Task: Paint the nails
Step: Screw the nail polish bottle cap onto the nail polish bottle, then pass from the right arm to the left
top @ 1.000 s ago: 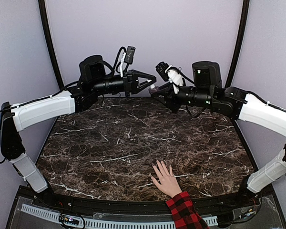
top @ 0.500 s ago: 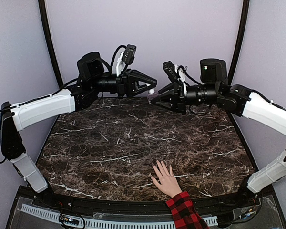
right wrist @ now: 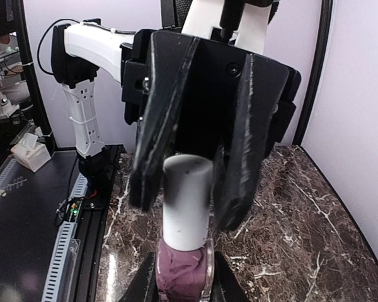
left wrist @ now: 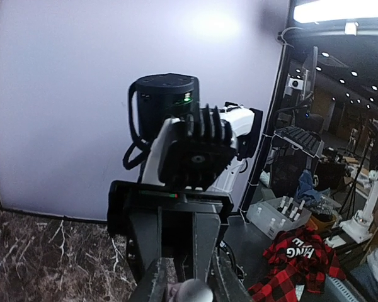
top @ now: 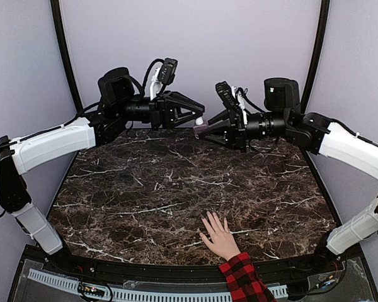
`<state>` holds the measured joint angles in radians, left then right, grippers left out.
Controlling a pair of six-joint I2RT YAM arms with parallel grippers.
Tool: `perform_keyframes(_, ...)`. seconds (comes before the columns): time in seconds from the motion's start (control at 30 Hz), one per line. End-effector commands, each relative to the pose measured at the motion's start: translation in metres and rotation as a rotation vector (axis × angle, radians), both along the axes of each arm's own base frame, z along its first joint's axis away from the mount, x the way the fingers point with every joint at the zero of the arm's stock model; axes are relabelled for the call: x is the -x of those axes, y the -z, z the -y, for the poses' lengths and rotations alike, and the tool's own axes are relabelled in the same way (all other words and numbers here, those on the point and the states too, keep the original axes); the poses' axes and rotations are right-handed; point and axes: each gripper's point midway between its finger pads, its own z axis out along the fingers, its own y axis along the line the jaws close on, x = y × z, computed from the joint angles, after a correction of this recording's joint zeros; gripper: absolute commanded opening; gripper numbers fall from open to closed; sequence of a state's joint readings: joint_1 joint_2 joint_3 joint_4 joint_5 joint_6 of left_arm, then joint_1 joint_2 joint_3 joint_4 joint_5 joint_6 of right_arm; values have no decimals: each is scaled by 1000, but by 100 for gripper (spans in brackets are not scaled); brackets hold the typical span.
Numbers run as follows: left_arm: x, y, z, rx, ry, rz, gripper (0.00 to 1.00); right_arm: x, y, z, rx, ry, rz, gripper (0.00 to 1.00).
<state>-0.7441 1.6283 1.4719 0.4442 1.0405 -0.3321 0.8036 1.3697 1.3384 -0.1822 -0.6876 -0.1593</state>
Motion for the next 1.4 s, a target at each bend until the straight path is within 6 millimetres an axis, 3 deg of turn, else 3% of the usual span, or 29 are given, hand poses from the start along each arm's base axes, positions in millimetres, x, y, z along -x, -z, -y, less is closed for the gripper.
perform_keyframes(0.0, -22, -19, -30, -1, -169, -33, 33, -9, -19, 8, -56, 96, 128, 0)
perform_keyframes(0.07, -28, -21, -34, -20, -234, 6, 42, -19, -11, 10, -37, 150, 122, 0)
perform_keyframes(0.2, -31, -23, -42, -43, -306, 28, 50, -36, -1, 13, -12, 245, 115, 0)
perform_keyframes(0.4, -35, -13, -41, -116, -338, 42, 51, -43, 7, 12, -2, 274, 107, 0)
perform_keyframes(0.87, -37, 19, -13, -268, -370, 57, 54, -38, 11, 0, -13, 226, 80, 0)
perform_keyframes(1.17, -38, 19, -4, -268, -361, 65, 50, -36, 12, -3, -14, 216, 79, 0)
perform_keyframes(1.3, -38, 20, -2, -266, -353, 62, 39, -36, 13, -4, -11, 216, 78, 0)
perform_keyframes(1.37, -37, 20, -1, -263, -343, 61, 28, -37, 13, -4, -11, 216, 80, 0)
